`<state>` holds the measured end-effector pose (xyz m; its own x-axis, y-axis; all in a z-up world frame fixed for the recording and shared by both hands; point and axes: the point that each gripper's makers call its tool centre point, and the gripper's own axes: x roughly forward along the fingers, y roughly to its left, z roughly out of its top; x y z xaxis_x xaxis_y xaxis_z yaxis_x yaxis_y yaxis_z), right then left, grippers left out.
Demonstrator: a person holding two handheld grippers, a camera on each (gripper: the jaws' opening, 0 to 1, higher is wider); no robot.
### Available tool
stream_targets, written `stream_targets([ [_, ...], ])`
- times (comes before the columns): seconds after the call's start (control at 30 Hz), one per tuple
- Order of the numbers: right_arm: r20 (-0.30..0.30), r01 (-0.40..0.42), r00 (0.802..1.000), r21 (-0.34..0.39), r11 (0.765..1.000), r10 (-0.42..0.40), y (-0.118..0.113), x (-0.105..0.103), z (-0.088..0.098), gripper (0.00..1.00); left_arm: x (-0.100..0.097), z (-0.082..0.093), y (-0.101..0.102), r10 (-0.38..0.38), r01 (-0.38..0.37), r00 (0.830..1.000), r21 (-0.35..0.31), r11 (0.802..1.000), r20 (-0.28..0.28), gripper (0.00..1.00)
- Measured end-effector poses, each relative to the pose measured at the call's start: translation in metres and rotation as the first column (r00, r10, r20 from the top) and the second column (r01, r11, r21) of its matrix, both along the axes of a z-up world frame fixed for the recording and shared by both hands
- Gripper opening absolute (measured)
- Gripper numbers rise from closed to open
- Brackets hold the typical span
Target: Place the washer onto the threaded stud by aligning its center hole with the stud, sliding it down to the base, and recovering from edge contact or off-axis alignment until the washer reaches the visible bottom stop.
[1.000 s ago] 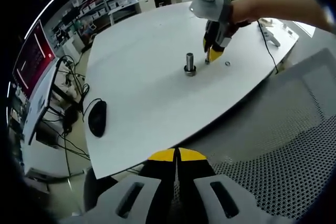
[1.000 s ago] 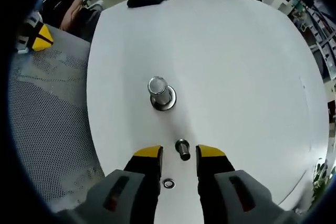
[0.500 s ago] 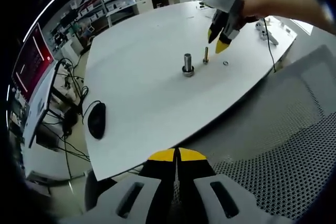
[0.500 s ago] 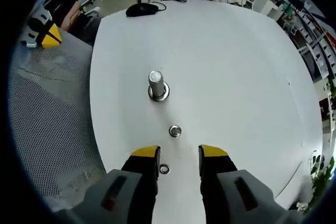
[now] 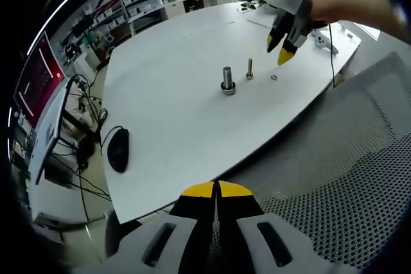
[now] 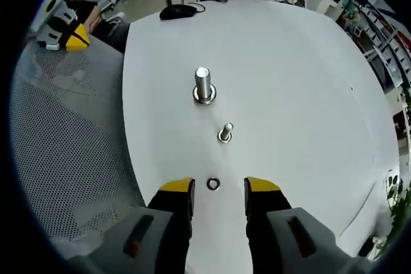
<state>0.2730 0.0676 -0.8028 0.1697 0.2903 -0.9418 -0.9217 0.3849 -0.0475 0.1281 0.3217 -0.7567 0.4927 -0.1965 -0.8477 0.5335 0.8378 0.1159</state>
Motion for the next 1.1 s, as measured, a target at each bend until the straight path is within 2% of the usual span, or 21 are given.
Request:
stream_targets([
  [0.33,-0.018,0.0,1.0,-0.004,1.0,0.0,0.0,-0.011,-0.004,0.33,0.0,0.0,0.0,0.002,-0.002,1.0,0.001,1.0,0.002,0.0],
  [0.77,-0.046,-0.033,0.998,-0.039,0.999,0.031,0.001,-0.013,-0.015,0.33,0.0,0.0,0.001,0.007,-0.007,1.0,0.002,1.0,0.002,0.0],
  [1.1,-0.101,-0.088,0.992,-0.087,0.992,0.079,0.0,-0.018,-0.036,0.33,0.0,0.0,0.001,0.008,-0.008,1.0,0.005,1.0,0.0,0.0],
])
